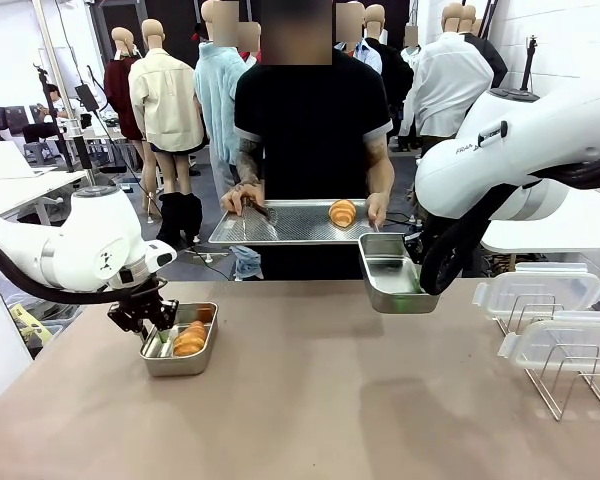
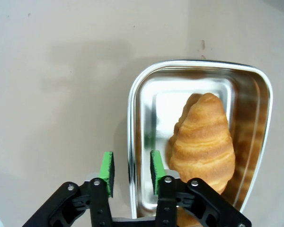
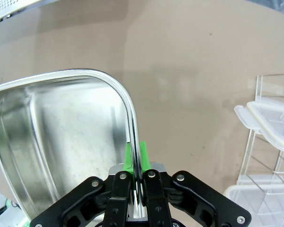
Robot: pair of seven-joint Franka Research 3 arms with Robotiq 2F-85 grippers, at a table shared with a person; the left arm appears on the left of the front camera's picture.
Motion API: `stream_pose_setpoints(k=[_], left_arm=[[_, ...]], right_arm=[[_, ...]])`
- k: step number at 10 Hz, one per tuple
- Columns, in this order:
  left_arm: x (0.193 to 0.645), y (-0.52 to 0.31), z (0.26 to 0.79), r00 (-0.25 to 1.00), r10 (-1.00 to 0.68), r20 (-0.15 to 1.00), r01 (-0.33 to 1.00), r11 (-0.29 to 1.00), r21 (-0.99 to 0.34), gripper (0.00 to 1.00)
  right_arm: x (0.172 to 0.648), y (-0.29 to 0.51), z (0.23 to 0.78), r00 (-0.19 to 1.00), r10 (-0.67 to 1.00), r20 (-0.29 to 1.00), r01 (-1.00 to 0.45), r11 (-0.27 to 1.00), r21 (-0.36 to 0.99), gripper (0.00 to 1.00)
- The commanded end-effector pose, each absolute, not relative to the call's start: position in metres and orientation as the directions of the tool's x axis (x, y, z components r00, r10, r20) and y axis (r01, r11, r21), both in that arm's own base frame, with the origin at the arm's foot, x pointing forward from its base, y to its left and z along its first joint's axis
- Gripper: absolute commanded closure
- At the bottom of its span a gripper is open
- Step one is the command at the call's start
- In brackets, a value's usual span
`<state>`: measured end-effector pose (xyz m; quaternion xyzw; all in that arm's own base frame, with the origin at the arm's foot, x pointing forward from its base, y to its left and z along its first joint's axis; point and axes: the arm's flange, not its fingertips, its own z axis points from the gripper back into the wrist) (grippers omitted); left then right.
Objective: Place the bread in airtight containers.
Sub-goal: Once an object is inside an Airtight Container , place the container in the center of the table.
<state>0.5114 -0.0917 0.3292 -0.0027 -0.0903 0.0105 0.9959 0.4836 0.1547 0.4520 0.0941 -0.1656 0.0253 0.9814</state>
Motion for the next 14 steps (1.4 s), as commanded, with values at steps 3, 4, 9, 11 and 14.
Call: stream_pose_setpoints(k=[3,4,9,11,14], left_arm=[[0.490,-0.087,0.370,0.969,0.005,0.246,-0.003,1.000,-0.010,0.00],[0.482,-0.083,0.384,0.966,-0.016,0.260,0.018,1.000,-0.007,0.00],[0.456,-0.040,0.462,0.964,-0.070,0.256,0.057,0.997,0.055,0.00],[0.461,-0.011,0.481,0.965,-0.012,0.262,-0.004,0.998,0.061,0.00],[0.485,0.026,0.482,0.971,-0.019,0.238,0.020,1.000,-0.002,0.00]], right_arm=[[0.481,0.153,0.452,0.937,0.025,0.349,-0.091,0.980,0.174,1.00],[0.481,0.153,0.452,0.937,0.025,0.349,-0.091,0.980,0.174,1.00],[0.481,0.153,0.452,0.937,0.025,0.349,-0.091,0.980,0.174,1.00],[0.481,0.153,0.452,0.937,0.025,0.349,-0.091,0.980,0.174,1.00],[0.481,0.153,0.452,0.937,0.025,0.349,-0.091,0.980,0.174,1.00]])
